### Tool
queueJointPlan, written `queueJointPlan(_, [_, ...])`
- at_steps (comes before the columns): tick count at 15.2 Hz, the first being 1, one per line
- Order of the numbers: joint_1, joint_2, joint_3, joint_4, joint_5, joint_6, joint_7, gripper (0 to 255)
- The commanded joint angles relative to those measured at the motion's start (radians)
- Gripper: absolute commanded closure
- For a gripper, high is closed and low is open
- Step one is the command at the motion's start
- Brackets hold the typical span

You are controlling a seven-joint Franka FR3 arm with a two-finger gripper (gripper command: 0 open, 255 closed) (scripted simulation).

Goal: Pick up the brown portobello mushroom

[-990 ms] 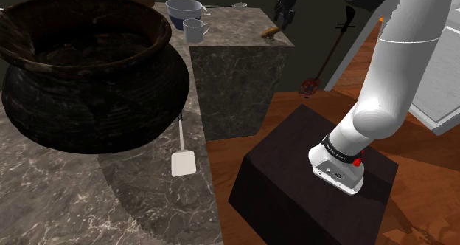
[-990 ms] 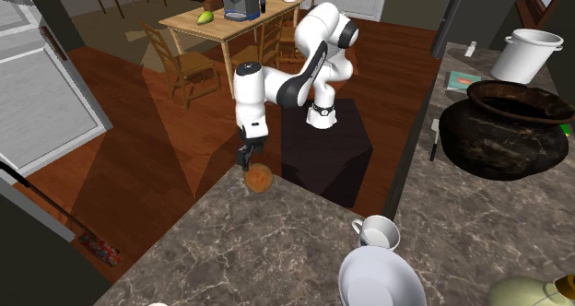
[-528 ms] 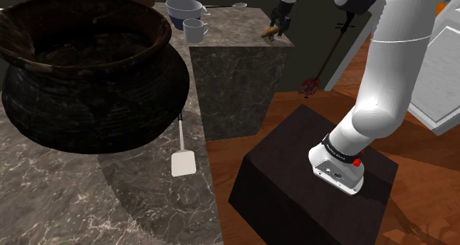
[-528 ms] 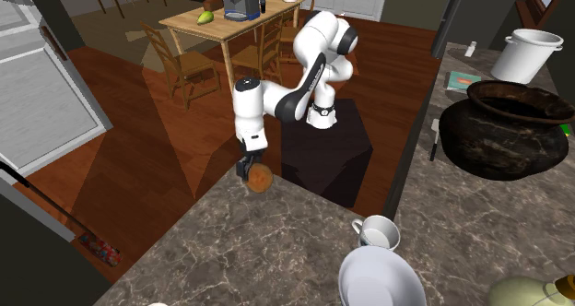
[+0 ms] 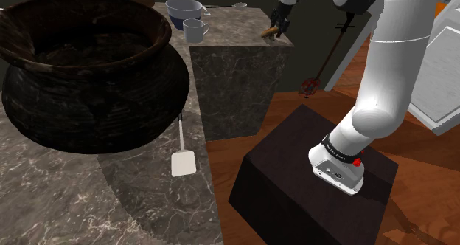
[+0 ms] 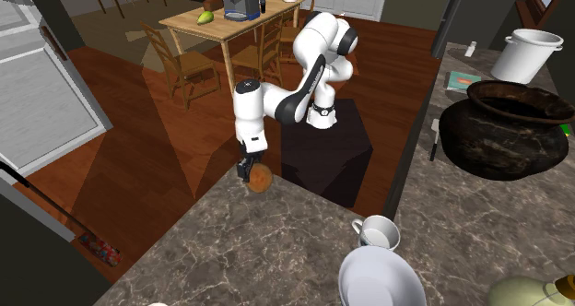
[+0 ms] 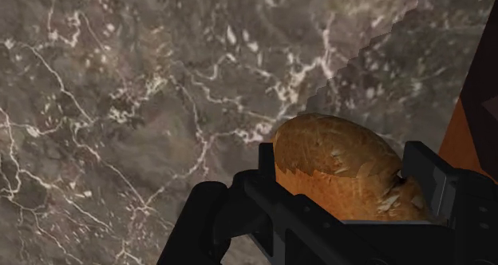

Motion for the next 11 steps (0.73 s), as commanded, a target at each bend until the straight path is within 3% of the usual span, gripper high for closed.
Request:
queueJointPlan(1, [0.001,0.000,0.001,-0.001,0.000,0.000,0.000,255])
queueJointPlan(11, [0.004,-0.025,-0.011,0.046,-0.021,-0.068,0.015,255])
